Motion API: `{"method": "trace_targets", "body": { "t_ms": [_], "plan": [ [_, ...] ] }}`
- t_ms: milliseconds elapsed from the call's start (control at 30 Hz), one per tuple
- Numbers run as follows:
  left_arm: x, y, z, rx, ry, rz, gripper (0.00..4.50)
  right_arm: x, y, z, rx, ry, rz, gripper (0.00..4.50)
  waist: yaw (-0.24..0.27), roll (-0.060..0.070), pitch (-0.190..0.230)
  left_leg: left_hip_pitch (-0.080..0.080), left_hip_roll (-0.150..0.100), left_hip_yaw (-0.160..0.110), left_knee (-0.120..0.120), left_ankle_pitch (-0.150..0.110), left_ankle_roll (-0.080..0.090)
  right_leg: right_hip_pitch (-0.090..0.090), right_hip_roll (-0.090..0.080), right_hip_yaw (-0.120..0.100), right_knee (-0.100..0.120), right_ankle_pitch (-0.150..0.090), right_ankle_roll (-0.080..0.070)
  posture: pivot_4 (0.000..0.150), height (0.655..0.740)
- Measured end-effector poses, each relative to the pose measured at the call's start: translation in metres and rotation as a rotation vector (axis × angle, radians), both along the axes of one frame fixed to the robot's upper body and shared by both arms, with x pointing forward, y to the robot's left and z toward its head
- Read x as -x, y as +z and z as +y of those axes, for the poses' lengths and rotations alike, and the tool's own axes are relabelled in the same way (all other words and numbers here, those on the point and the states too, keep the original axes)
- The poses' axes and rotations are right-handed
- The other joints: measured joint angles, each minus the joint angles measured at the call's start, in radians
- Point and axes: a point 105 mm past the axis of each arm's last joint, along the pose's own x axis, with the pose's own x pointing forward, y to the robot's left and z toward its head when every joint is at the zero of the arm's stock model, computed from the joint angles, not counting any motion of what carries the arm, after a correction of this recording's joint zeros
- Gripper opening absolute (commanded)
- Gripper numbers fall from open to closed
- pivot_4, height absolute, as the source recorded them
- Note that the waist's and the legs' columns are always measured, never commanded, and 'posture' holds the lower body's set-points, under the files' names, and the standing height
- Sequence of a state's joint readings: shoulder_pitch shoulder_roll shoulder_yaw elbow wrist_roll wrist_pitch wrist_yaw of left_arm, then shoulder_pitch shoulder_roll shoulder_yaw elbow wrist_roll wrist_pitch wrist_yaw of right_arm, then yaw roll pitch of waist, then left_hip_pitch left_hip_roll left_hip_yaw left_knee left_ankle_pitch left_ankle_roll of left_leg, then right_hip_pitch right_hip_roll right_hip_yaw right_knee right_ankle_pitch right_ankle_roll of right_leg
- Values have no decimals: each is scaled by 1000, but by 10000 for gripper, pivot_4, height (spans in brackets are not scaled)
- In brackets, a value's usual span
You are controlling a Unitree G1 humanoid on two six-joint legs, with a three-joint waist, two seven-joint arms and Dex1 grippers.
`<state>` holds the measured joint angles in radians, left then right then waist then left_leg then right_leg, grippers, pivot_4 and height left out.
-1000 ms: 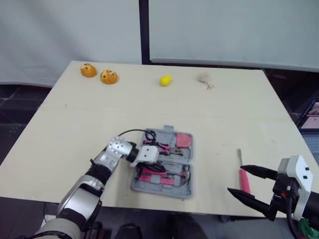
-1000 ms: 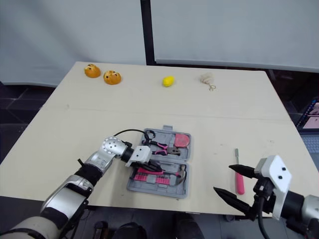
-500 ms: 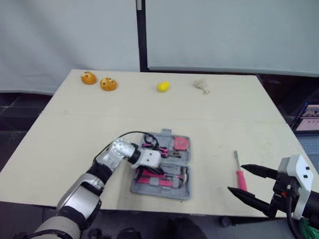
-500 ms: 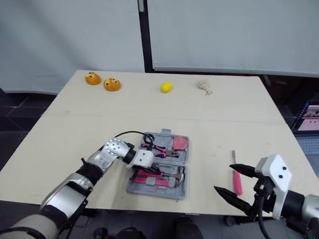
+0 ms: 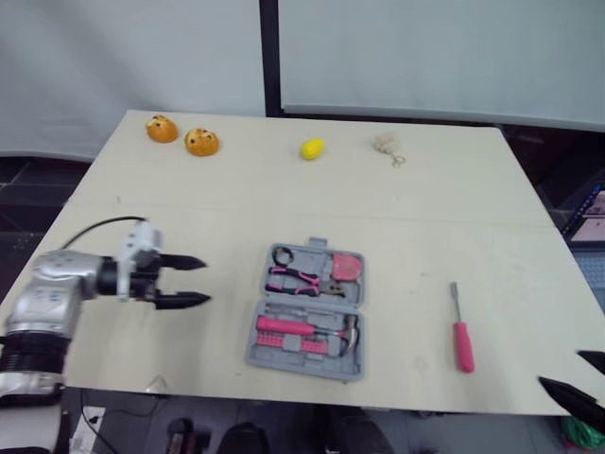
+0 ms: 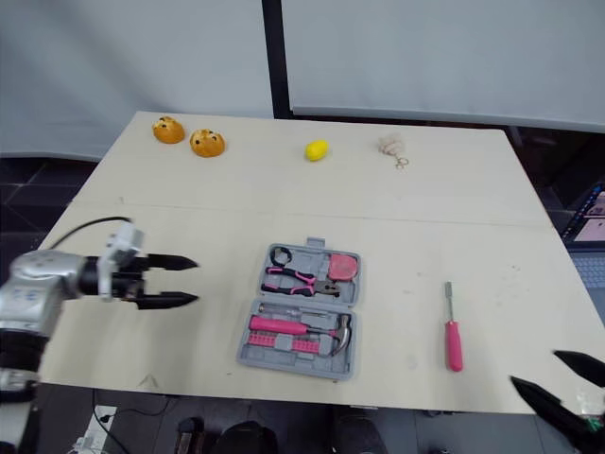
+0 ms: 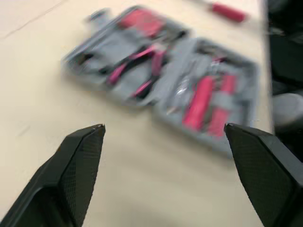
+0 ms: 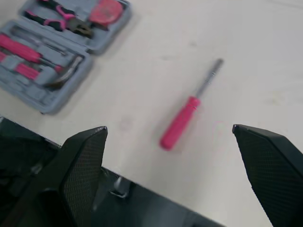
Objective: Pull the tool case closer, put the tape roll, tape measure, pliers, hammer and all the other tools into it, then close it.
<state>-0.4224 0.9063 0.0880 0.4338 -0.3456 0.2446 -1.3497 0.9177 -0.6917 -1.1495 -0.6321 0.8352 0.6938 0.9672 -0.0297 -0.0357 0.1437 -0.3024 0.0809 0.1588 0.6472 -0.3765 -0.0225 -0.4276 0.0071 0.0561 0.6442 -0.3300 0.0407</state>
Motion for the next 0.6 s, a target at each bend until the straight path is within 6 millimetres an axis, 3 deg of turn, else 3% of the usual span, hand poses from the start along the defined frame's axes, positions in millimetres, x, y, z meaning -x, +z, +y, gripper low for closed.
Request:
{"method": "trace_targets", "body": {
  "t_ms": [100,233,400,600],
  "plan": [
    [2,3,52,-60,224,-18,43955,14,-2,-21,15,-82,15,45000,0,-1,2,0,0,1,0,-3,5,0,-2,0,0,1,-1,1500,7400],
    [19,-7,84,-107,347,1,43955,22,-5,-40,20,-146,16,45000,-1,2,4,0,-1,1,0,-5,5,0,-4,-1,0,1,-2,1500,7400],
    [33,-19,92,-121,374,31,43955,21,-3,-54,36,-166,0,45000,-1,5,6,0,0,1,-2,-5,-1,-1,-4,-2,0,1,-2,1500,7400],
    [28,-10,80,-132,340,-20,43955,13,1,-50,41,-144,-43,45000,2,9,8,0,-1,1,-1,-5,-1,0,-4,-2,0,1,-1,1500,7400]
  ]
}}
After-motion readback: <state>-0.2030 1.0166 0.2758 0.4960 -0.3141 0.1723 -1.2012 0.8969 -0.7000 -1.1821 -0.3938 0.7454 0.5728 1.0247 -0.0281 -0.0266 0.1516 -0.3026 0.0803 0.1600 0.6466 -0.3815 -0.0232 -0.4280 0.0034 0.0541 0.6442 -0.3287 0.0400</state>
